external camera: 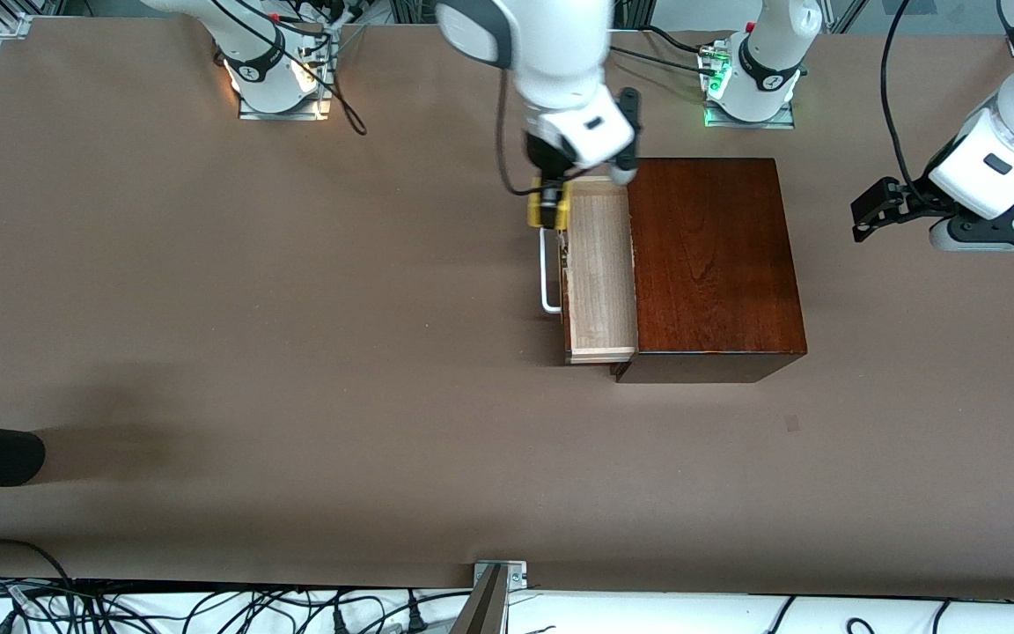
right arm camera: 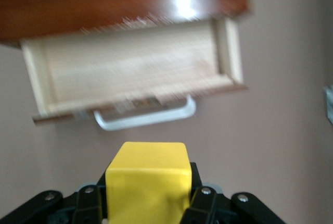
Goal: Open drawer, take yellow block, close drawer
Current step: 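Lift the yellow cube out with the right gripper while the left gripper approaches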
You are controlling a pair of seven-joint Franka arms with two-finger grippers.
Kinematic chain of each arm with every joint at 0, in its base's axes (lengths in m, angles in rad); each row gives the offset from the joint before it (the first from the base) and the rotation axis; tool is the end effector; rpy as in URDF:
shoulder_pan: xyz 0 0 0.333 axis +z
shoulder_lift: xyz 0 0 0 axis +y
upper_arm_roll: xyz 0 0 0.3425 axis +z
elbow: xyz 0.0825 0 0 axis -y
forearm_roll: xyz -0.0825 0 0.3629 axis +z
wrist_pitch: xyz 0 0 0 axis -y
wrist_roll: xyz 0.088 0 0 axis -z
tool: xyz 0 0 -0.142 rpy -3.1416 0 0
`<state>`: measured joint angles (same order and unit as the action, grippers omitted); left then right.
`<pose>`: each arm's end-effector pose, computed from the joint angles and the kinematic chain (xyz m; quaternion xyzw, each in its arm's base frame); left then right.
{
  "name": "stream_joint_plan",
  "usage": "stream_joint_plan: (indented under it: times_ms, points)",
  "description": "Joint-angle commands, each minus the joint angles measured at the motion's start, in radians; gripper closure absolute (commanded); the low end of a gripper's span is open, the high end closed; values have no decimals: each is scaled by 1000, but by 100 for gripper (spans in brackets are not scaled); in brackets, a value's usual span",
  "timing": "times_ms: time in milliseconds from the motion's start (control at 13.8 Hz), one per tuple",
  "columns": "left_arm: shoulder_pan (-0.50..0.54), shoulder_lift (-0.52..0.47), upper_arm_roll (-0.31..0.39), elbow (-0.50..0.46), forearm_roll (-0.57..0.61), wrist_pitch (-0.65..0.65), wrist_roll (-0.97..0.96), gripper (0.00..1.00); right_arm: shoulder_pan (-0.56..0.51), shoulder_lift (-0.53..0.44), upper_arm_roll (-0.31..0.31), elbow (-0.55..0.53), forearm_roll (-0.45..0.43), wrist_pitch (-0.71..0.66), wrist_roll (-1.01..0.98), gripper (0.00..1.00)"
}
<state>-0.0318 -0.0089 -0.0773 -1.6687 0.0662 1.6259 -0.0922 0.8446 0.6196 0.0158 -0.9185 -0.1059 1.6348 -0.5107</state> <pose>0.5292 -0.0490 0.5815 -0.9992 0.0108 0.0135 0.0349 0.4882 0.5394 0.5261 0.7728 0.6310 0.0559 0.0393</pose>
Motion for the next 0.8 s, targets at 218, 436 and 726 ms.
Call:
stream_joint_plan:
  times_ms: [218, 436, 726]
  points:
    - [-22, 47, -108, 79, -49, -190, 110, 0, -332, -95, 10, -25, 108, -85, -2, 100]
    - [-22, 118, -191, 81, -140, -199, 219, 0, -490, -203, -4, -162, 189, -98, 30, 100]
    - [-110, 269, -340, 188, -161, -184, 234, 0, -607, -381, -5, -556, 218, 9, 235, 100]
